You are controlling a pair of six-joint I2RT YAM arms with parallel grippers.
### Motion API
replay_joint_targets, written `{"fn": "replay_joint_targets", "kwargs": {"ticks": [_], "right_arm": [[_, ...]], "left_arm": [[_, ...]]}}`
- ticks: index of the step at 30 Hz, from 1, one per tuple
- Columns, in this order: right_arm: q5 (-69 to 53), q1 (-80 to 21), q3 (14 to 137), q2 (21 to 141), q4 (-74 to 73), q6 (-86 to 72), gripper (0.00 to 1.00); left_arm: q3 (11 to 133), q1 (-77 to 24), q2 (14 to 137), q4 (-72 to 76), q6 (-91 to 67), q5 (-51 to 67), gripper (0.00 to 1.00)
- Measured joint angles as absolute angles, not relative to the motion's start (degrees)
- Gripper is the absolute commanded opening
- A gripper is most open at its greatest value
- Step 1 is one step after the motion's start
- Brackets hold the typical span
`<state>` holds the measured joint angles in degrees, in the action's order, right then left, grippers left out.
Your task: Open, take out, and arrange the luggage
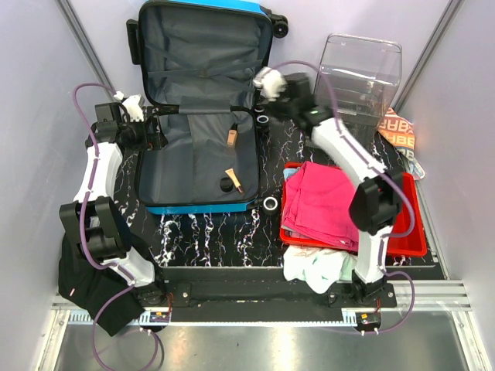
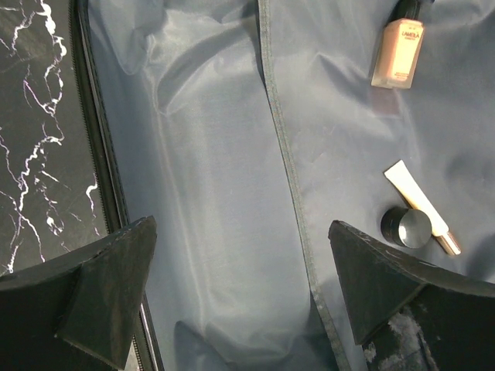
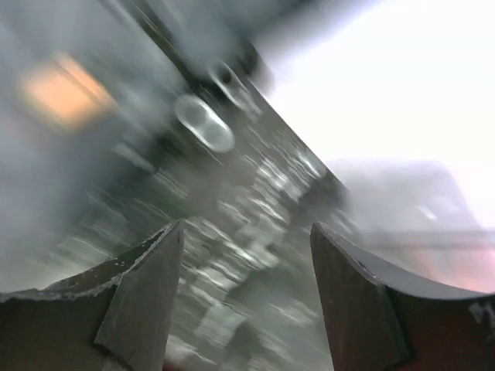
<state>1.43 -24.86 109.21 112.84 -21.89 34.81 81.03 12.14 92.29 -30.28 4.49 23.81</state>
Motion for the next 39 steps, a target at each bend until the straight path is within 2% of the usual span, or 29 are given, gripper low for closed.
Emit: {"fn": "replay_joint_targets", "kwargs": {"ticks": [5,11,13,17,23,27,30,39], "right_arm": [[3.9,-37.2,119.5,119.0,-18.1,12.8,0.69],[12.6,-41.0,146.8,142.6,-21.7,-4.7,0.69],[15.4,-41.0,152.2,149.2,-23.3,-7.1,0.69],[21.8,-41.0,153.2,157.2,-25.5,-8.9,0.69],[26.4,-41.0,155.5,162.3,-26.3,-8.2,0.69],[26.5,-41.0,157.9,163.3,-26.3,-7.6,0.66],[26.3,-40.9,158.6,163.3,-26.3,-7.0,0.54],[19.1,-39.1,160.1,163.4,-31.0,-8.4,0.55]], "left_arm": [[80.9,12.1,92.2,-30.3,4.5,24.2,0.97],[80.9,12.1,92.0,-30.2,4.5,24.4,0.97],[80.9,12.1,92.0,-30.2,4.5,24.7,0.97],[80.9,12.2,92.0,-30.2,4.5,25.3,0.97],[80.9,12.2,92.0,-30.1,4.4,25.8,0.97],[80.9,12.2,92.0,-30.1,4.4,25.8,0.97],[80.9,12.2,92.0,-30.1,4.4,25.8,0.97],[80.9,12.2,92.0,-30.1,4.5,25.7,0.97]]}}
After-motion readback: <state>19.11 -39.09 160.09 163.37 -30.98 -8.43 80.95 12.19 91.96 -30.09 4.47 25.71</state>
